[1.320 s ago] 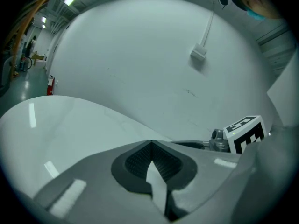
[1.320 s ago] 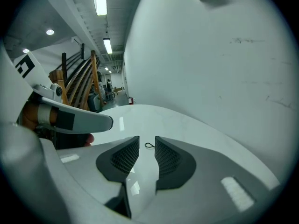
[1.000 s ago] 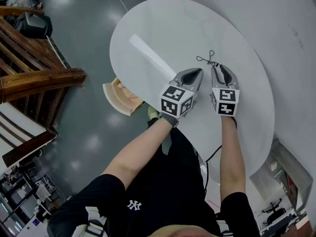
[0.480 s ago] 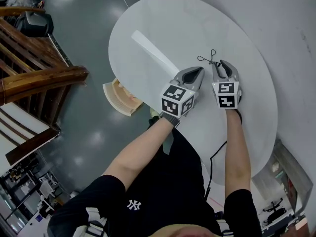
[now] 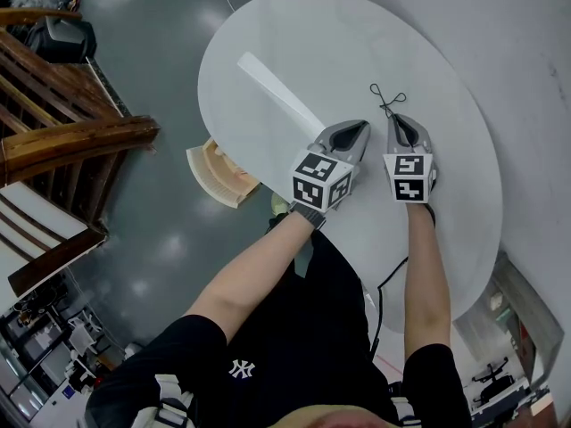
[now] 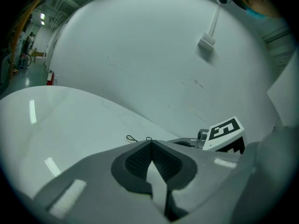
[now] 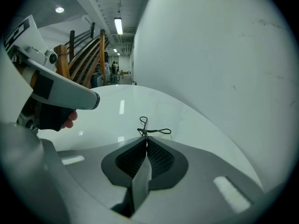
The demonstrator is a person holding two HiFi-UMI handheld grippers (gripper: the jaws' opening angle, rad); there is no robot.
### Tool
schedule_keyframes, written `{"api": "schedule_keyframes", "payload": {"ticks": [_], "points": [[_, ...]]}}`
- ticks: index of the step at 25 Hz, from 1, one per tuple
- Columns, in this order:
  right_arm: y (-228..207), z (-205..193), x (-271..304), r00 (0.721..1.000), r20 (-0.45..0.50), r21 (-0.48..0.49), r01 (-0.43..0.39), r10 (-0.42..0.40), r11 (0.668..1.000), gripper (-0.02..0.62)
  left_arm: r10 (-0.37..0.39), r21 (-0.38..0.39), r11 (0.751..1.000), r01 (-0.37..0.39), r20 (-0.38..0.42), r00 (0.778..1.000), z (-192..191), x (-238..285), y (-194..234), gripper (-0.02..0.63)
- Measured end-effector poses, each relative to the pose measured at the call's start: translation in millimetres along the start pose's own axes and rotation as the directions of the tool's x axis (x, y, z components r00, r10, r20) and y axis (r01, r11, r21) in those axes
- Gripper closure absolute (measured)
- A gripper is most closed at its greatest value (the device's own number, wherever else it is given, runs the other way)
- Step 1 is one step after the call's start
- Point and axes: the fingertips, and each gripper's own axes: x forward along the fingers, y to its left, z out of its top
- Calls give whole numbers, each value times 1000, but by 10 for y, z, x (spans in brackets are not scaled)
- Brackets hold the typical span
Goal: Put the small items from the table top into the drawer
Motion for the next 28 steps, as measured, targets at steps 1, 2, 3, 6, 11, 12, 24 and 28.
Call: {"api": "schedule_keyframes", "payload": {"ticks": [1,2,3,6,11,12,24,28], "points": [[30,10,-21,1000,5,11,0,0,1000,560,-2,0,1000,2,1,1000,0,-19,-1,606],[60,24,-47,1000,11,22,0,-1,1000,560,-6,-1,1000,6,3,1000,2,-41,-6,605],[90,42,-77,1000,19,35,1,-2,999,560,-9,-2,1000,9,5,1000,7,-65,-13,604],[205,114,-177,999,49,83,-2,-2,997,560,-14,-4,1000,14,18,1000,25,-160,-28,605],[551,258,-340,995,99,130,-21,8,991,560,-9,-14,1000,10,33,999,-20,-450,49,604],[632,293,-375,994,109,131,-27,13,991,560,-7,-15,1000,7,36,999,-28,-517,67,604],[1899,623,-494,980,161,102,-136,119,985,560,73,-40,997,-70,84,994,-163,-1522,618,604],[2446,706,-462,973,159,70,-179,166,981,560,111,-61,993,-105,103,989,-243,-1940,891,604]]}}
